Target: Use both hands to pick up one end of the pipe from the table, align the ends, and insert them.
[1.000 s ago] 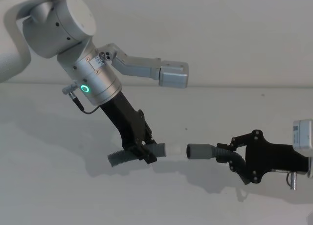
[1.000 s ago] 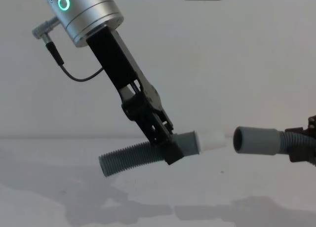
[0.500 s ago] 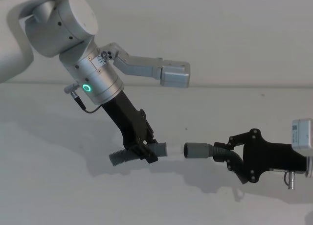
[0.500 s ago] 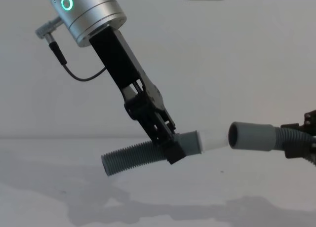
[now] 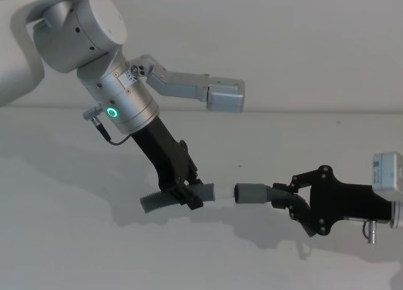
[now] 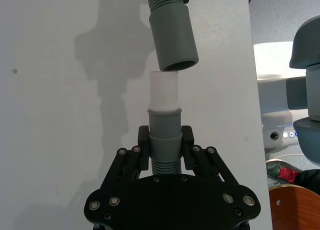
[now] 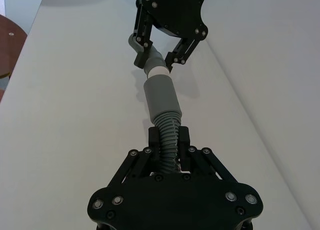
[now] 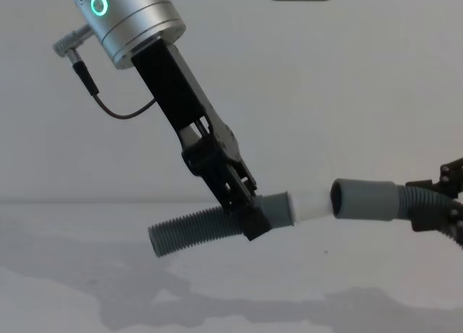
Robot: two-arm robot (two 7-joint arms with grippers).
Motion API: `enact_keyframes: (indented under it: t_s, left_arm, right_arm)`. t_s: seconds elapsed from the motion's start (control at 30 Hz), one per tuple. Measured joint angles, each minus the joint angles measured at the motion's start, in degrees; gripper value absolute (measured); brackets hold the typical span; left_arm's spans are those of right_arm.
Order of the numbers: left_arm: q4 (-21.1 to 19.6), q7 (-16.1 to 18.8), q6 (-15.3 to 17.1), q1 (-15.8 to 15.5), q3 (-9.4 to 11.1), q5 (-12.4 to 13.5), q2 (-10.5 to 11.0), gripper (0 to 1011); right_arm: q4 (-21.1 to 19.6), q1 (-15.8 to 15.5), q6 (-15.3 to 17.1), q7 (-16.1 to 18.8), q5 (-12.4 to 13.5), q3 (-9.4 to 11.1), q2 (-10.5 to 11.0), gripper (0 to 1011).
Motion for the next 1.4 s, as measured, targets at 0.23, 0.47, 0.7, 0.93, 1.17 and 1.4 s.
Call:
enact_keyframes:
  t_s: [0.23, 0.47, 0.7, 0.93, 1.17, 1.4]
  left_arm:
    - [0.09, -0.18, -0.09, -0.04, 0.00, 0.02, -0.03, 356]
    - [-0.07, -0.35, -0.10, -0.07, 0.09, 0.00, 0.16, 356]
    - [-0.35, -0.49, -0.09, -0.11, 0.25, -0.07, 0.37, 356]
    - [-0.54, -0.69, -0.01, -0.26, 0.48, -0.10, 0.51, 356]
    - [-0.60, -0.93, 0.13, -0.53, 0.78, -0.05, 0.58, 356]
    - [-0.35, -1.10, 0.16, -0.73, 0.99, 0.08, 0.50, 356]
  right_arm:
    - [0.39, 0.32, 0.02, -0.31, -0.33, -0.60, -0.11, 190]
    - [0.71, 0.69, 0.19, -0.68, -0.70, -1.13, -0.13, 190]
    - [0.93, 1.08, 0.39, -0.92, -0.89, -1.55, -0.08, 191]
    - [1.16, 1.52, 0.61, -1.21, -1.11, -1.92, -0.04, 191]
    - [1.43, 1.96, 0.71, -1.46, -1.20, -2.29, 0.05, 190]
    - [1.58, 2.22, 0.69, -1.56, -1.16, -2.63, 0.19, 190]
